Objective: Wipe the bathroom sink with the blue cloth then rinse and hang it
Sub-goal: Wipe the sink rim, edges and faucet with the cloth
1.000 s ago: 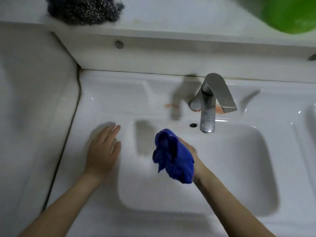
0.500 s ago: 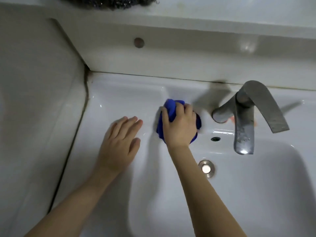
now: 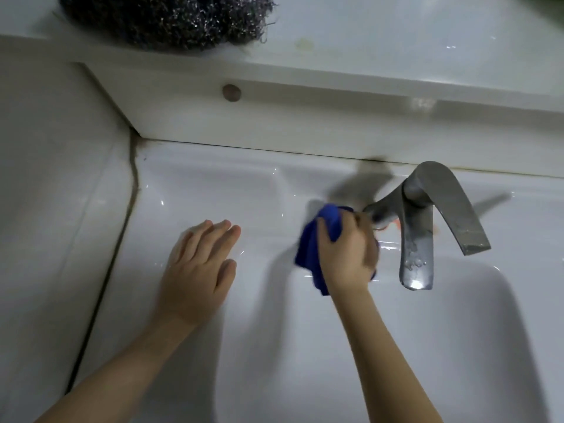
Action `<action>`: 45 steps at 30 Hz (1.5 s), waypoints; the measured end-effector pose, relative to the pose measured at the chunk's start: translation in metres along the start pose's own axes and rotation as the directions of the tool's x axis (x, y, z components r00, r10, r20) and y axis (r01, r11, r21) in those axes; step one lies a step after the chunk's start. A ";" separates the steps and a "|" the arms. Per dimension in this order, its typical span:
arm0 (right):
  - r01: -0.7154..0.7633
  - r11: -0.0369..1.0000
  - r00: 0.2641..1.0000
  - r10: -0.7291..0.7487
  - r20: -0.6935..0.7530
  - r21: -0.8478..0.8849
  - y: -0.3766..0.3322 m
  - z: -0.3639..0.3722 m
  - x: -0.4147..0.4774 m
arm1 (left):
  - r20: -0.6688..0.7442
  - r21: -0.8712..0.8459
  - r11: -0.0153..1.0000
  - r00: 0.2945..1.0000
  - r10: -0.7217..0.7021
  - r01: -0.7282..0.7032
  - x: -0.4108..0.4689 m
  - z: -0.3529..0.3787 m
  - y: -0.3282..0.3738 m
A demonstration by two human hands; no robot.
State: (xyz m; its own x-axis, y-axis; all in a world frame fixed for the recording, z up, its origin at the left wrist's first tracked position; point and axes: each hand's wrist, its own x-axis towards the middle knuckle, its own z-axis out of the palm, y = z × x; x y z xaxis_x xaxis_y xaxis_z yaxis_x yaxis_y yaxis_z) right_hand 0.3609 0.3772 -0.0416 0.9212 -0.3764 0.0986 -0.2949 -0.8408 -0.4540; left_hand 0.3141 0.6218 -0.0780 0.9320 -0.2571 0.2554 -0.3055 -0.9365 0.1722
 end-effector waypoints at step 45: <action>-0.126 0.992 0.987 0.128 -0.096 0.029 0.145 -0.068 0.087 | 0.067 -0.059 0.996 0.995 0.072 -0.068 0.090 0.039 0.129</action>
State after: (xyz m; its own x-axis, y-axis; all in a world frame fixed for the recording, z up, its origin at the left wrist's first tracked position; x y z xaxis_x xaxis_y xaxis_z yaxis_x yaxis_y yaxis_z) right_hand 0.3815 0.1963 -0.0383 0.8473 -0.5165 0.1239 -0.4012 -0.7752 -0.4880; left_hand 0.3666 0.4687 -0.0694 0.9186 -0.3390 0.2032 -0.3791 -0.9011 0.2102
